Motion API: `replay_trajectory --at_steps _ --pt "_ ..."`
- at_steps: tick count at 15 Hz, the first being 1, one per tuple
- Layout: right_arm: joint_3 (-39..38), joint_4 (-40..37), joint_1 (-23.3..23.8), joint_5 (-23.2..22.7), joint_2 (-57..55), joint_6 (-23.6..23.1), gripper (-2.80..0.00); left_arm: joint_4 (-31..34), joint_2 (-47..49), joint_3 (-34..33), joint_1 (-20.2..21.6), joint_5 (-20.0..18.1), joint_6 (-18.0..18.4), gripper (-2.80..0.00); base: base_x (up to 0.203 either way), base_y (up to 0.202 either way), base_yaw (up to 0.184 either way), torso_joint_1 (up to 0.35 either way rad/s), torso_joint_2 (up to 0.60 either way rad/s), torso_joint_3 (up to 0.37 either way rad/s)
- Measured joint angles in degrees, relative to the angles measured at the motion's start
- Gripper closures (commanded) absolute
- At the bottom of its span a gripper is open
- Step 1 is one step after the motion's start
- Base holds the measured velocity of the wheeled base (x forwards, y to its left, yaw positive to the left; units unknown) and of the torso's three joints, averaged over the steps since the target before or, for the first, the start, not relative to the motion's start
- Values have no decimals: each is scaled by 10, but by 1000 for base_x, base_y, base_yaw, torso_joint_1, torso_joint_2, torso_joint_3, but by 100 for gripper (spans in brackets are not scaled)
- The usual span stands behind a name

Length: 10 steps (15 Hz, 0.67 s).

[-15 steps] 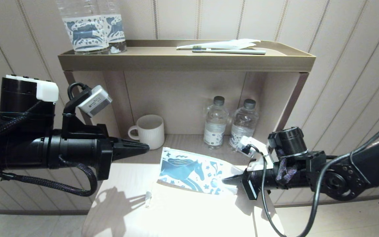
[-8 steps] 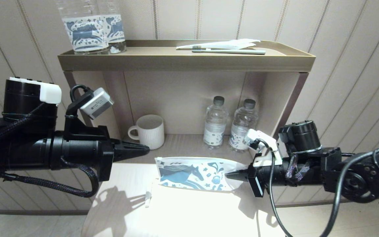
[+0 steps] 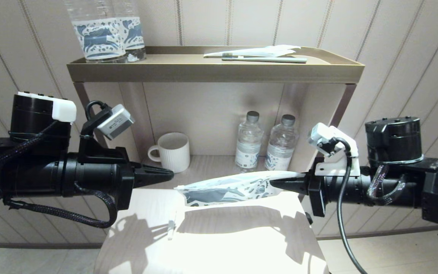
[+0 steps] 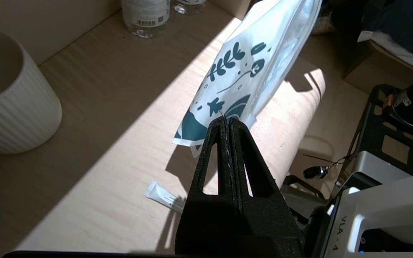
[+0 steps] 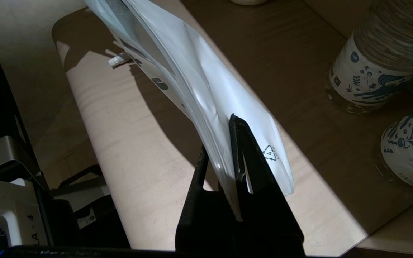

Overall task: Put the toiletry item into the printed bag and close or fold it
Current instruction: Hand it to the other hand

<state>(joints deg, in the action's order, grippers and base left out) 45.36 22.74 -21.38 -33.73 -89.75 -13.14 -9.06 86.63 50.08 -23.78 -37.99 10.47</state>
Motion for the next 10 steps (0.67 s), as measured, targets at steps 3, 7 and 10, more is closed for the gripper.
replay_trajectory --at_steps 3,7,10 --pt "-1 -3 0 0 -6 0 0 -1 3 0 0 0 1 0 0 0 0 0 0 0" --pt "0 -1 2 3 -81 -6 0 -2 6 -2 0 0 2 0 0 0 0 0 0 0" --pt "1 0 2 6 -128 -19 0 -2 6 -3 0 1 2 0 0 0 0 0 0 0"
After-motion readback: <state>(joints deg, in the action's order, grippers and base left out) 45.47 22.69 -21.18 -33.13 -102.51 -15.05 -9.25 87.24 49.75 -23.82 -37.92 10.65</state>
